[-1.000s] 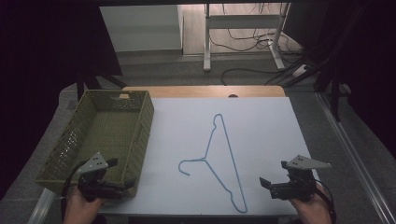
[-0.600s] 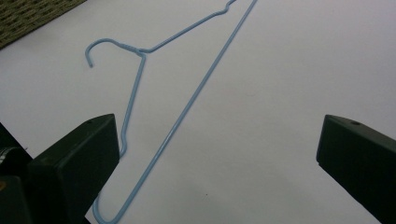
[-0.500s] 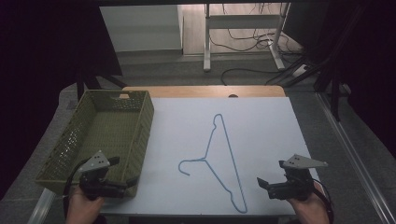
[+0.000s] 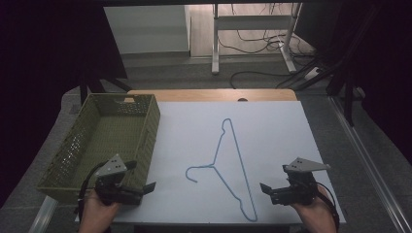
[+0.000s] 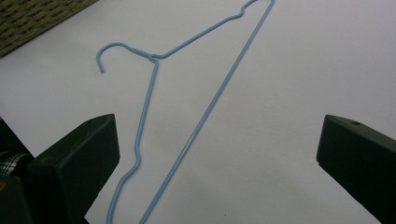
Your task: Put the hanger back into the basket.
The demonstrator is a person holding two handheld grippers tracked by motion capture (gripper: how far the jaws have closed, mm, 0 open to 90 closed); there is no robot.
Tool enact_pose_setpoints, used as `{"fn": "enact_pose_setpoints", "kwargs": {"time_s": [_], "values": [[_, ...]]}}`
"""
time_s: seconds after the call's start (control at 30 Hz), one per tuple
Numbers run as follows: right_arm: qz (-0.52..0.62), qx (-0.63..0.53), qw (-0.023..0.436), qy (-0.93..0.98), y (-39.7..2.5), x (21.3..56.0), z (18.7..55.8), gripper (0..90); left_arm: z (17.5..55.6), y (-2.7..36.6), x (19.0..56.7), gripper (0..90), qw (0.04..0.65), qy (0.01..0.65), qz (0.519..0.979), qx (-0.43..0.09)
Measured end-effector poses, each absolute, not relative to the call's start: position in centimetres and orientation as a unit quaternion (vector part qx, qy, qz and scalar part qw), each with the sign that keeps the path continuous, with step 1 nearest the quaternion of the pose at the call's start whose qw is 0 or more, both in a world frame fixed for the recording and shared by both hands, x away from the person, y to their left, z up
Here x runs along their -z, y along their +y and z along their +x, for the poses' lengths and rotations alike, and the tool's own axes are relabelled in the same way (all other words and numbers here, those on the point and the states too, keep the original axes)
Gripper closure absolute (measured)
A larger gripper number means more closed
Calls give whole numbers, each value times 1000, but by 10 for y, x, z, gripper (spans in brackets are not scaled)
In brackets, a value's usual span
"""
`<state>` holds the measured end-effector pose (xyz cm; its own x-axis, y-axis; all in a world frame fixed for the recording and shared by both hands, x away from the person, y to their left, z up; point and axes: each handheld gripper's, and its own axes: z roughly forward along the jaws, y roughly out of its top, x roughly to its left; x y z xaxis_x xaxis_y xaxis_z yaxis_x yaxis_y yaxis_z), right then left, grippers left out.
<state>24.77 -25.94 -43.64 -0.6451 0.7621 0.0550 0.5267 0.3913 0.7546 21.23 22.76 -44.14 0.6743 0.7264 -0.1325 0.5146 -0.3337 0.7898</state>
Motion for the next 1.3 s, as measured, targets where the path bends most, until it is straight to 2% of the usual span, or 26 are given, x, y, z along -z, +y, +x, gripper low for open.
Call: {"fn": "enact_pose_setpoints", "kwargs": {"time_s": [0.77, 1.13, 1.3], "values": [[369, -371, 130, 842, -218, 442, 261, 0, 228, 166, 455, 0, 438, 324, 833, -100], [349, -357, 123, 858, -198, 446, 269, 0, 238, 156, 469, 0, 431, 323, 838, -83], [342, -351, 124, 863, -188, 449, 273, 27, 242, 155, 475, 0, 433, 327, 837, -72]]}}
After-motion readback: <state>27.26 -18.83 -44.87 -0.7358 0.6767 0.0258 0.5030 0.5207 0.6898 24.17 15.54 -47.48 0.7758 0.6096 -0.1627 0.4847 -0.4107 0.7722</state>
